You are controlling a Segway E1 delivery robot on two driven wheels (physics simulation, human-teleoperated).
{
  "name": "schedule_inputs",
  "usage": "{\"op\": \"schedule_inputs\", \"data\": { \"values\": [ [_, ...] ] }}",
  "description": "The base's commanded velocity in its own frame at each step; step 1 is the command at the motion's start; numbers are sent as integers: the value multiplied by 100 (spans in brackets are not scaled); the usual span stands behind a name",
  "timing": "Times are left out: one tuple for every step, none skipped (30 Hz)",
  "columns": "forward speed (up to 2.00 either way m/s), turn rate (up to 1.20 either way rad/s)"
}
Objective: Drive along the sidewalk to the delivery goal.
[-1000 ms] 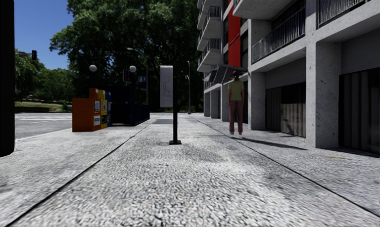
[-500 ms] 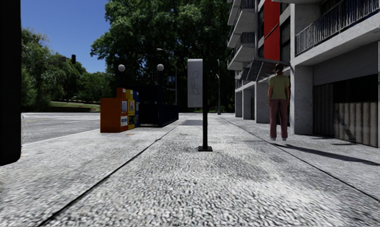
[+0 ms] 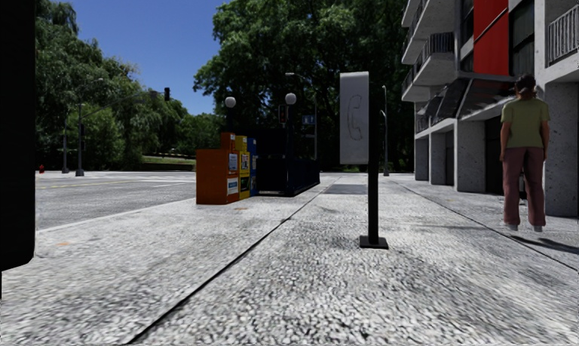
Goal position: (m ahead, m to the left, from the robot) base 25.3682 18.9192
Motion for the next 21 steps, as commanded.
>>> {"op": "schedule_inputs", "data": {
  "values": [
    [124, 43],
    [124, 43],
    [124, 42],
    [124, 42],
    [124, 42],
    [124, 42],
    [124, 42],
    [124, 42],
    [124, 42],
    [124, 42],
    [124, 42],
    [124, 42],
    [124, 42],
    [124, 42],
    [124, 42],
    [124, 42],
    [124, 42],
    [124, 41],
    [124, 41],
    [124, 38],
    [124, 37]
  ]
}}
